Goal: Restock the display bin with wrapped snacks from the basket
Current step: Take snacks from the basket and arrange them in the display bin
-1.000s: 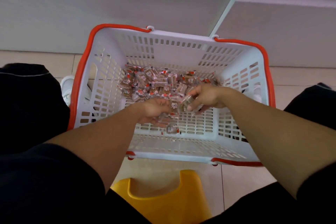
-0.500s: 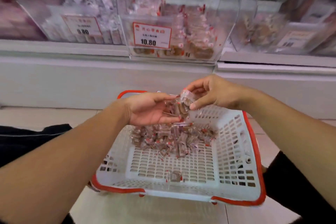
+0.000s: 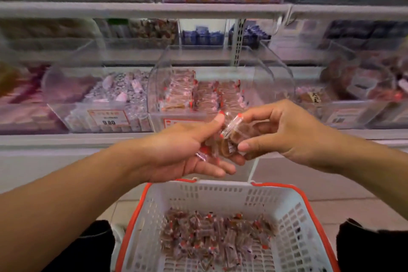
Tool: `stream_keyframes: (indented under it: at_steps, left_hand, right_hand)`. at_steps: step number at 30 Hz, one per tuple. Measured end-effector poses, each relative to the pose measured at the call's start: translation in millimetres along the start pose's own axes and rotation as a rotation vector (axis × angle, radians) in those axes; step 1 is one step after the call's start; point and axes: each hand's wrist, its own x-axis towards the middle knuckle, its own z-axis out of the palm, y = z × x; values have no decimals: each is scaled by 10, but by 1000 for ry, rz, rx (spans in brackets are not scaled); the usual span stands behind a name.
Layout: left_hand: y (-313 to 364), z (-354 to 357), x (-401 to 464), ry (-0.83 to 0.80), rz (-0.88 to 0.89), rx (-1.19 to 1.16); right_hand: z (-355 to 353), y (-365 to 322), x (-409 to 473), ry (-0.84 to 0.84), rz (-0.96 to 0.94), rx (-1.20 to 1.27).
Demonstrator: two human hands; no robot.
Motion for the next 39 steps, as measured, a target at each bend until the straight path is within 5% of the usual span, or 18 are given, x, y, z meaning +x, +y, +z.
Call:
stream_keyframes:
  at_steps: [5,10,18,26,32,36,39]
  left_hand:
    - [48,39,177,23,123,-3]
    - [51,21,213,-89,36,52]
    - [-48,147,277,-51,82,133]
    - [40,222,243,176,139,48]
    - [182,248,187,388,220,-54]
    - [642,9,92,354,325,188]
    - [939,-339,-7,574,513,589]
  right_hand:
    - [-225,-97,59,179,-128,-263]
    - [-277,-56,32,105,-29,-431]
    - [-208,48,-29,163,-72,-716]
    - [18,137,-69,104,-95,-454]
    - [119,12,27,226,-188,-383]
    - [-38,-307,328,221,-199,-290]
    - [-163,-360,624,271,-115,-199]
